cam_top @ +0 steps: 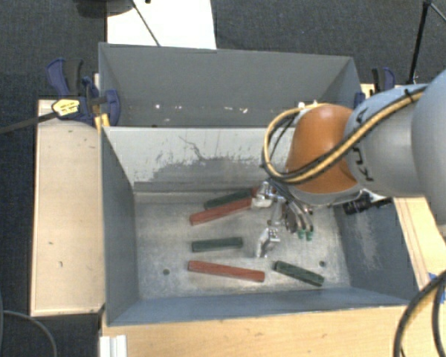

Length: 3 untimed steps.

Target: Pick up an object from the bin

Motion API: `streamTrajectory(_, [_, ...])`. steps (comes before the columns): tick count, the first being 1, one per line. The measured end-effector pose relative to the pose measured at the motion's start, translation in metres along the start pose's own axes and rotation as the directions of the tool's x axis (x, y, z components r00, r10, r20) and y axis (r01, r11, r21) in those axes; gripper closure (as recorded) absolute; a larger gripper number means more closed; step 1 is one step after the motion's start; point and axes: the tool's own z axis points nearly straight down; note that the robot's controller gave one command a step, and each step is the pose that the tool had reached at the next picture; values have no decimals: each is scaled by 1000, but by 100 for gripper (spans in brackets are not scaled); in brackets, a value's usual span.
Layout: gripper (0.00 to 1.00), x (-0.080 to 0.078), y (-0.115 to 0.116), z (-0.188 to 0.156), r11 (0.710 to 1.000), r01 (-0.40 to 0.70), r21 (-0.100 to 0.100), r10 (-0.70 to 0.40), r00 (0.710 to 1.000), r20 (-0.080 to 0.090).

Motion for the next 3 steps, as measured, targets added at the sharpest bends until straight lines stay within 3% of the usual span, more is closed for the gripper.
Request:
streamTrajectory(1, [0,14,17,-9,1000,-18,1,18,1000,-3])
streamTrajectory(2, [0,18,20,-11,1000,-19,0,19,1000,2])
streamTrajectory(3, [0,44,24,-3,1000,-29,2,29,1000,-3])
